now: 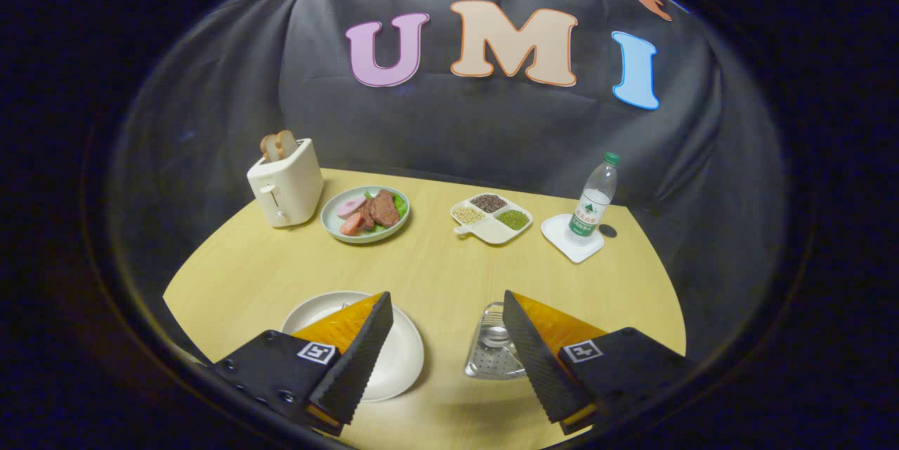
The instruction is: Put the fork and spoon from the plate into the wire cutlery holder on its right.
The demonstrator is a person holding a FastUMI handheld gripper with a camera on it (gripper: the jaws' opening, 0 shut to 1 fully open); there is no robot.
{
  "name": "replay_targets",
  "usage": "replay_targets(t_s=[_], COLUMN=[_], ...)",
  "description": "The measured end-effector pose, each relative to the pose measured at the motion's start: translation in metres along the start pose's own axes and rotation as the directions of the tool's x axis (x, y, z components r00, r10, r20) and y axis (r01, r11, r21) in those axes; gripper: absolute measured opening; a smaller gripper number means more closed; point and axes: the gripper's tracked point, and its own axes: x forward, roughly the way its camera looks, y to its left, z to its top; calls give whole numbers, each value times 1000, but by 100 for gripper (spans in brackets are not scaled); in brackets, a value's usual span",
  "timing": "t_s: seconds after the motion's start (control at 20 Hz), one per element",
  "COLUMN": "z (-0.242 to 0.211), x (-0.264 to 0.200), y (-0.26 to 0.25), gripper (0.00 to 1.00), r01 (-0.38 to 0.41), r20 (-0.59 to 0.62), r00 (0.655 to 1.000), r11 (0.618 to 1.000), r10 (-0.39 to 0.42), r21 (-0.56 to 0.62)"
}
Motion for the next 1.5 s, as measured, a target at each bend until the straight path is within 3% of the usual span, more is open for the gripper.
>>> replay_targets(t_s=[0.2,0.65,1.05,1.5], z=[-1,-24,-62,-123], x=[0,11,19,35], y=[32,79,124,141], gripper=[100,100,100,100], r01=[-40,-96,-171,-200], r20=[56,46,-43,-197], r00=[998,994,985,965], r11=[999,995,983,971], r10=[38,97,169,173], r21=[17,-19,-70,-130])
